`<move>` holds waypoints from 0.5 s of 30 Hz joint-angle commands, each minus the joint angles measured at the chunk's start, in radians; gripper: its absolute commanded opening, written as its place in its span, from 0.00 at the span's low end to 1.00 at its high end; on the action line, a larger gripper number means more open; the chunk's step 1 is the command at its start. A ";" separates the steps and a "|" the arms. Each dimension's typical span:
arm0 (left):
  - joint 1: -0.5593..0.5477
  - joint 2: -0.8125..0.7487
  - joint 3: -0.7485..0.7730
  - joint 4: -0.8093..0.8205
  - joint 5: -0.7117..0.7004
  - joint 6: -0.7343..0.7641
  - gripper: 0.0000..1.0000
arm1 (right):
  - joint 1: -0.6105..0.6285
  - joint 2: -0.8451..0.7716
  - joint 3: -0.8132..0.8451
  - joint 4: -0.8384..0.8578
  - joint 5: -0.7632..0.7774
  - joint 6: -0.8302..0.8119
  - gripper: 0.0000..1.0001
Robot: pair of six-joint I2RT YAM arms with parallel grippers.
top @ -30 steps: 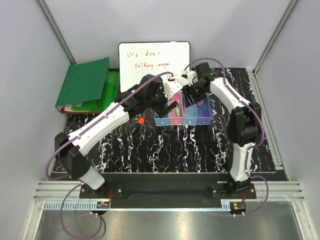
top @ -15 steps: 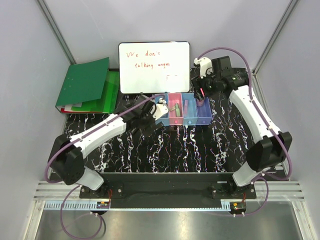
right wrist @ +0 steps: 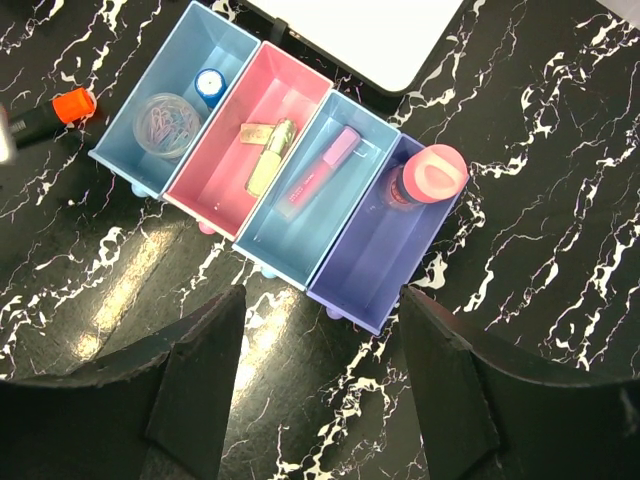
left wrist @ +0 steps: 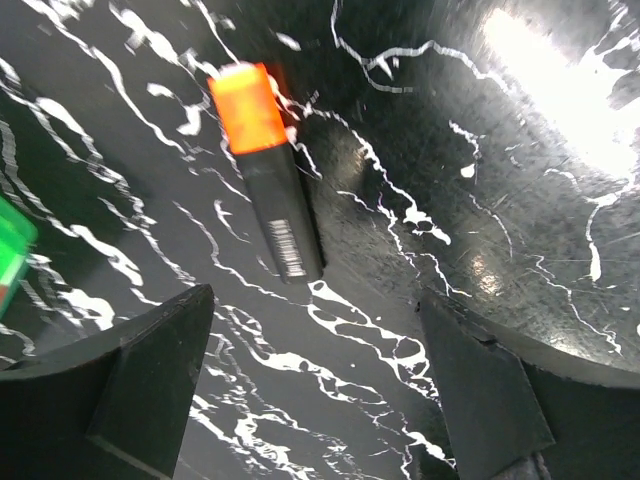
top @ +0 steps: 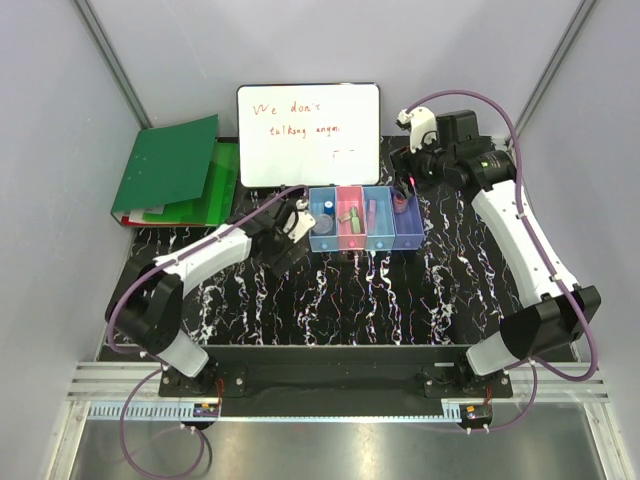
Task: Sort the stationery into containers
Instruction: Pick up the stationery from the center of the board.
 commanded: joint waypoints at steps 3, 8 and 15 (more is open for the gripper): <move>0.027 0.034 -0.033 0.079 0.044 -0.052 0.87 | -0.005 -0.037 0.014 0.024 0.010 0.018 0.71; 0.048 0.072 -0.036 0.093 0.056 -0.064 0.81 | -0.007 -0.034 0.031 0.023 -0.003 0.031 0.70; 0.082 0.143 -0.018 0.106 0.065 -0.078 0.79 | -0.009 -0.037 0.040 0.021 -0.017 0.041 0.70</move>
